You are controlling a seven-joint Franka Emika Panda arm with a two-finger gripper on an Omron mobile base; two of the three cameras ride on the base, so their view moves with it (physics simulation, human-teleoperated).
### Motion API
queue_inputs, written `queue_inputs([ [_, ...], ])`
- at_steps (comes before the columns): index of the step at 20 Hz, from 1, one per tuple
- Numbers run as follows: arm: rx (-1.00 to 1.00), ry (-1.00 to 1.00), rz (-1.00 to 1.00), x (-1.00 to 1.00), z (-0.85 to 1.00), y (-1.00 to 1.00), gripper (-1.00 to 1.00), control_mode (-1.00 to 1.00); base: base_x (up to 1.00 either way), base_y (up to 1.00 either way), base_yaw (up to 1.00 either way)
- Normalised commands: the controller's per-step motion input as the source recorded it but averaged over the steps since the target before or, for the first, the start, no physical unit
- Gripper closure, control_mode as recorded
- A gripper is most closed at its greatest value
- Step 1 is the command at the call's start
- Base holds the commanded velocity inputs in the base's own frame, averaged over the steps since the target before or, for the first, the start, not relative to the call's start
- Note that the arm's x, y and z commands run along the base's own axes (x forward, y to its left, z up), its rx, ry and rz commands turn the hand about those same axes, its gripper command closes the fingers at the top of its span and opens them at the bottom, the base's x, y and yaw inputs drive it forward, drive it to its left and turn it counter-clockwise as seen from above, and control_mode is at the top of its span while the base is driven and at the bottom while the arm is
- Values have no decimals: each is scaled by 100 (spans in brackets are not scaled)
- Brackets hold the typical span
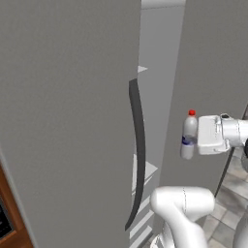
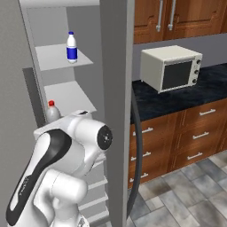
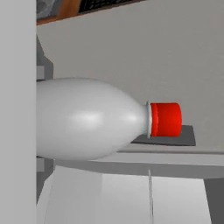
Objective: Take the bottled waters from the counter and place them in the freezer to freeze. Close the freezer door after placing the bottles.
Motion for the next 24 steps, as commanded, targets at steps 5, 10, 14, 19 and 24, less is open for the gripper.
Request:
queue_inputs([
  [5,0,-3,-19,40,-4,17,100,-100,0,0,0],
  [10,0,0,-6,58,-1,-8,100,-100,0,0,0],
  [14,0,0,-5,76,-9,3,100,-100,0,0,0],
  [19,4,-2,-1,75,-18,13,100,-100,0,0,0],
  [24,0,-7,0,57,-26,30,100,-100,0,0,0],
])
